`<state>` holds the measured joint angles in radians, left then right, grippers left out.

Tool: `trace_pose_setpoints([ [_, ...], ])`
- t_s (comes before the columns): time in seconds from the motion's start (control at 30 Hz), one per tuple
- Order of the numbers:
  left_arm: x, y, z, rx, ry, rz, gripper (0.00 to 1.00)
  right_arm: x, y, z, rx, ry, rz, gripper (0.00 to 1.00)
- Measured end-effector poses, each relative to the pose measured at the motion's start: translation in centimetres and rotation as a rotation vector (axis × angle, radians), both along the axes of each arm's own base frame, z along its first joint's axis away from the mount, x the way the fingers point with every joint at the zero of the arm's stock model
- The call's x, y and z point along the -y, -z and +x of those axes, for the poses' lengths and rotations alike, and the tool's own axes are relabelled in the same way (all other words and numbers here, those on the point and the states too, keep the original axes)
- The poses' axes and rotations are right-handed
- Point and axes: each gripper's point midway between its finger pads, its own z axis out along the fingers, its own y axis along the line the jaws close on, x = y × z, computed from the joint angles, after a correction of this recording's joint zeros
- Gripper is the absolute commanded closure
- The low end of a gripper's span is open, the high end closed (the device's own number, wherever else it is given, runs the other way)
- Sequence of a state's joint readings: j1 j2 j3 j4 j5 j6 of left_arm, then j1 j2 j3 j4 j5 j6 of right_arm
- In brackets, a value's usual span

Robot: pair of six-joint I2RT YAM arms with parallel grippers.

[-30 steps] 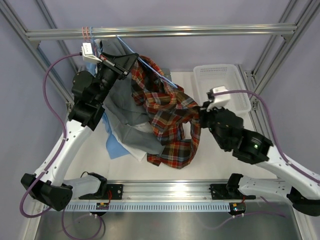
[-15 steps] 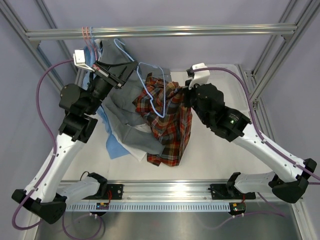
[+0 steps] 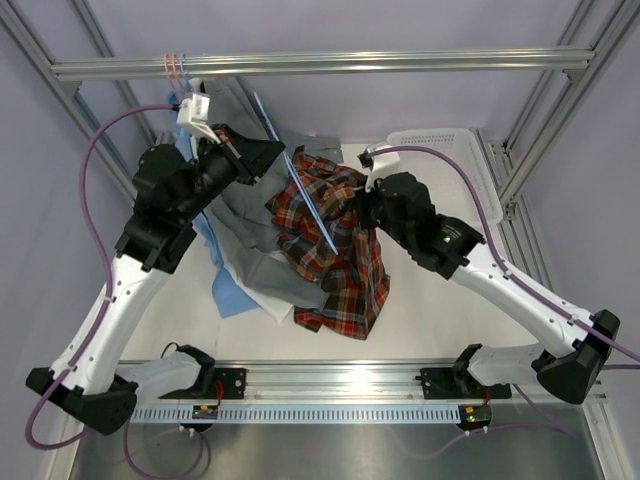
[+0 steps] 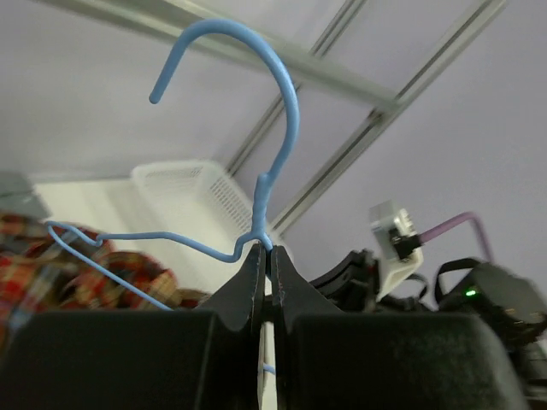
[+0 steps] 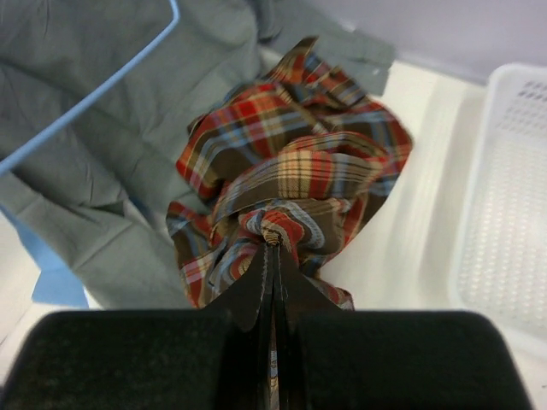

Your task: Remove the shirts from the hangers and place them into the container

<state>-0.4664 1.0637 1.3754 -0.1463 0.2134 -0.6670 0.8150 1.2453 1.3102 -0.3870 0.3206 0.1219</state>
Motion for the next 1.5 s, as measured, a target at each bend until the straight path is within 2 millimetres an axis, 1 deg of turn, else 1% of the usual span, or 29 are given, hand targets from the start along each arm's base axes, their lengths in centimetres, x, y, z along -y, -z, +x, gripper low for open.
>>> trace_pose_setpoints([
  [0.13,1.1,2.8,2.0,-0.042,0.019,0.165,1.00,-1.4,3.2,0.0,-0.076,-0.039,-0.020,1.00],
  [0.2,1.3,4.1,2.4,-0.052,0.032,0.241,1.00,-1.6,4.7,0.1,-0.106,-0.038,-0.039,1.00],
  [0.27,1.1,4.6,2.6,-0.045,0.048,0.303,1.00,-1.6,5.7,0.0,-0.126,-0.035,-0.054,1.00],
  [0.33,0.7,4.7,2.8,-0.023,0.056,0.347,1.00,-1.6,6.2,0.0,-0.134,-0.033,-0.060,1.00],
  [0.5,-1.5,4.6,3.6,0.046,0.061,0.412,1.00,-1.7,6.6,0.2,-0.143,-0.028,-0.062,1.00],
  [0.57,-2.4,4.5,4.0,0.063,0.065,0.425,1.00,-1.8,7.2,0.3,-0.149,-0.025,-0.062,1.00],
  [0.63,-3.1,4.3,4.5,0.089,0.075,0.429,1.00,-1.8,8.1,0.3,-0.163,-0.023,-0.070,1.00],
  [0.73,-3.6,3.7,5.4,0.128,0.108,0.425,1.00,-1.8,9.5,0.3,-0.187,-0.021,-0.094,1.00],
  [0.83,-3.6,3.2,6.4,0.171,0.152,0.421,1.00,-1.8,10.2,0.5,-0.199,-0.018,-0.107,1.00],
  [0.9,-3.4,3.2,6.8,0.189,0.198,0.414,1.00,-1.9,10.3,0.5,-0.201,-0.019,-0.111,1.00],
  [1.0,-3.3,2.4,7.8,0.218,0.253,0.393,1.00,-1.9,10.3,0.5,-0.199,-0.020,-0.111,1.00],
  [1.07,-3.5,1.7,8.8,0.241,0.277,0.366,1.00,-1.8,10.2,0.5,-0.198,-0.021,-0.111,1.00],
  [1.23,-4.1,1.1,10.0,0.257,0.315,0.309,1.00,-1.7,9.9,0.5,-0.188,-0.023,-0.111,1.00],
  [1.5,-4.5,-2.1,11.2,0.323,0.327,0.281,1.00,-1.4,8.6,0.2,-0.164,-0.026,-0.091,1.00],
])
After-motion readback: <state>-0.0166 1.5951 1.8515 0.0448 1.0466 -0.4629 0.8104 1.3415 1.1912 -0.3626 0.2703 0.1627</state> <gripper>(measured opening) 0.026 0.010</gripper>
